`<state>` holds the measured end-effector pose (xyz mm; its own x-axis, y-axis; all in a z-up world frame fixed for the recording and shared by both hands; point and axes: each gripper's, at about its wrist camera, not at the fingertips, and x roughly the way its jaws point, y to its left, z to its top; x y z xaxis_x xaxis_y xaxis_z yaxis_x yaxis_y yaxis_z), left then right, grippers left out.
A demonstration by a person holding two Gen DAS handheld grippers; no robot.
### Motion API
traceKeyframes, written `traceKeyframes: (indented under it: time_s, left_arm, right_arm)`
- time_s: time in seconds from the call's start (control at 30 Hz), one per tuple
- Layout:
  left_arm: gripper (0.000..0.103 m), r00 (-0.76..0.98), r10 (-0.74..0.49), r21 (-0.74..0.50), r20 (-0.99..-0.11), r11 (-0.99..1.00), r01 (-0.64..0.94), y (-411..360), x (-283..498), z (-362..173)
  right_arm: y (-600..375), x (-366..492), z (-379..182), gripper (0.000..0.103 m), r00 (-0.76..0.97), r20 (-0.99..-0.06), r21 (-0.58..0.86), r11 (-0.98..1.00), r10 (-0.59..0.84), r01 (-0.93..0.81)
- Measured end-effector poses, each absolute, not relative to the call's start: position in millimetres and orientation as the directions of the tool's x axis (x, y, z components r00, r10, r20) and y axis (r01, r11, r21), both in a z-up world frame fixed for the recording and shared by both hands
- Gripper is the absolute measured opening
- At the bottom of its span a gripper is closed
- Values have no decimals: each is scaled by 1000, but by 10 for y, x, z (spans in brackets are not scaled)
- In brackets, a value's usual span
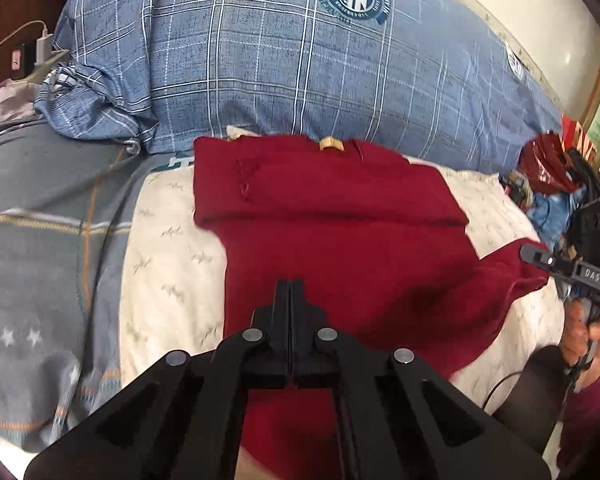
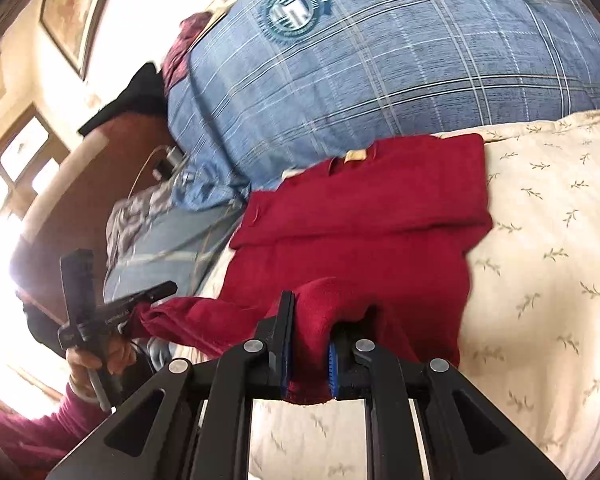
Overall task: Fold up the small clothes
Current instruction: 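Close both grippers on the hem end of the red strip, then lift the gripped hem and fold it over toward the collar with both grippers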
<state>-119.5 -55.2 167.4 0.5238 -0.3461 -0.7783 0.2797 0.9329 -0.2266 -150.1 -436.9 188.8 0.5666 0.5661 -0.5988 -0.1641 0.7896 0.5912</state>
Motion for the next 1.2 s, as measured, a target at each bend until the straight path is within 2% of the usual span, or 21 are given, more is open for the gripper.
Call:
traceKeyframes:
  time_s: [0.2,0.33,0.37,0.4,0.43,0.47,0.5,0.63,0.83,1.03,1.2]
  left_arm:
    - [0,514,-331,-223,-791,939,261,-566,-1014,1571]
    - [1,469,-369,-304,-802,929,211,-458,-1064,1526]
    - [8,445,-394,-337,-804,919,205,-411,-1108,1509]
    - [23,431,-409,-357,-805,913,199,-381,-1156,1491]
    - [34,418,-413,-368,-809,911,187,-344,-1235,1466]
    - [53,410,-416,-375,-812,909,179,-329,-1305,1442]
    - [58,402,-423,-386,-812,906,173,-307,-1378,1420]
    - [58,300,-453,-433,-839,891,137,-210,-1697,1240]
    - [58,166,-541,-524,-824,841,138,-353,-2047,970]
    - [58,217,-598,-610,-771,793,17,-377,-1975,827]
    - [58,268,-614,-635,-743,772,8,-471,-1903,786]
  right_arm:
    - [-4352,-1305,1832,13,565,-609,594,792,557,-140]
    - [-4357,-1267,1799,13,557,-624,585,800,549,-134]
    - [-4364,-1262,1795,13,555,-626,584,801,548,-132]
    - [-4370,-1260,1789,13,552,-626,585,800,550,-133]
    - [-4372,-1264,1779,13,550,-627,585,800,552,-136]
    - [-4370,-1267,1774,13,550,-627,584,800,552,-136]
    - [-4375,-1273,1767,13,550,-626,586,799,553,-137]
    - [-4405,-1281,1733,13,544,-622,596,791,563,-138]
    - [-4414,-1293,1714,13,537,-622,598,788,571,-145]
    - [-4403,-1326,1729,13,537,-619,602,786,572,-143]
    - [-4411,-1349,1709,13,537,-623,605,786,569,-131]
